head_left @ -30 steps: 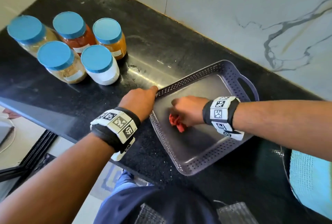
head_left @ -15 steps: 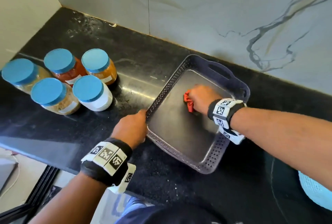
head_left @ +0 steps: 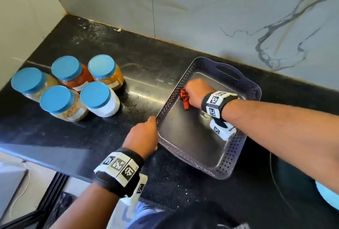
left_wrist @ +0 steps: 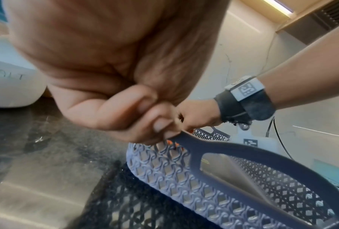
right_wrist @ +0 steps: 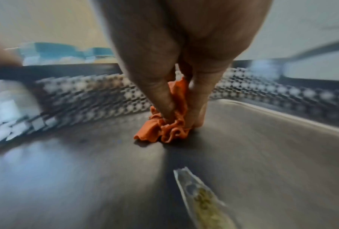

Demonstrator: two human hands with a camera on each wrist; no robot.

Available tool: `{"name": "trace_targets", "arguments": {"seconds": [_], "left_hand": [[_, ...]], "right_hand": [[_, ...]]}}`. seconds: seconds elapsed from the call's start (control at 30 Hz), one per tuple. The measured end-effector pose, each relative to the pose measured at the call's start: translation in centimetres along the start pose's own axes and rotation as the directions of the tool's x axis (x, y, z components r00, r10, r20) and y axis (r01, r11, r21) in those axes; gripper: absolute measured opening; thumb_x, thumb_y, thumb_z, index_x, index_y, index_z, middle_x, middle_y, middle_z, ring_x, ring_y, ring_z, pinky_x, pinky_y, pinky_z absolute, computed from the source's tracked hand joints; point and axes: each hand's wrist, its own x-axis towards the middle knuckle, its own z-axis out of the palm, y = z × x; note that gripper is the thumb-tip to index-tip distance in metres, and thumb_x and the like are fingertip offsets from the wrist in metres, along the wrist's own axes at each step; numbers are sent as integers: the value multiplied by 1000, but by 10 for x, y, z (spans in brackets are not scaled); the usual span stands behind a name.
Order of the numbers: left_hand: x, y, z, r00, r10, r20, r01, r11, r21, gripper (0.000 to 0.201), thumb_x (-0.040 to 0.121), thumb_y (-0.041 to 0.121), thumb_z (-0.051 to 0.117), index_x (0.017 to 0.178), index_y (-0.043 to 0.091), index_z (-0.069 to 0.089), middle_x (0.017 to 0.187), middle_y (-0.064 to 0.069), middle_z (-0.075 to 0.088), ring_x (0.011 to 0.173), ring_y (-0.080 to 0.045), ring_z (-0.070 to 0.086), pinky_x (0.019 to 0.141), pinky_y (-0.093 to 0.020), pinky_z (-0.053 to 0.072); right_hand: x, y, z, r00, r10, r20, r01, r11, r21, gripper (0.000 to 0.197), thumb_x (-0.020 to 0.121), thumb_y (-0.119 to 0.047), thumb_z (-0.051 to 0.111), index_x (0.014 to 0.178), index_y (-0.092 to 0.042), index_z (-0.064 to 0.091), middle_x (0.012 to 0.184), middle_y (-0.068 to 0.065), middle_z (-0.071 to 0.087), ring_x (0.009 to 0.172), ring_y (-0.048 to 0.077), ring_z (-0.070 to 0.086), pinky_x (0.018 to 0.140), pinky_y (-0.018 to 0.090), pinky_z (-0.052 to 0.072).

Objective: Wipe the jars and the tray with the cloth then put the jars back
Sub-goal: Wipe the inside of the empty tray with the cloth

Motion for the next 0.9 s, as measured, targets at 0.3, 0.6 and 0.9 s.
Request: {"name": "trace_targets", "arguments": {"seconds": [0.3,0.6,0.9], "left_hand": [[-2,0,11,997,-67,-33,61,986,-154,11,97,6,46,103,14,46,77,-15,73,66,-34,73,65,-46,64],[-1,13,9,980,-199,27,196,922,-334,17,104,2,31,98,9,46,69,-15,71,44,-22,62,41,-30,50],[-5,14,13,978,-208,-6,198,936,-290,15,101,0,36,109,7,46,75,-15,73,56,-26,70,46,-33,55]], "right_hand": [[-58,-45,27,863,-449,232,473,880,-55,16,89,-10,61,101,-9,71,104,10,68,94,27,64,70,26,35],[-20,16,9,994,73,83,-74,997,15,19,85,-10,65,66,-11,60,73,6,62,78,33,60,67,27,39],[-55,15,23,966,6,257,8,999,-53,16,85,-8,65,96,-12,76,103,7,76,97,26,71,70,26,49]]}}
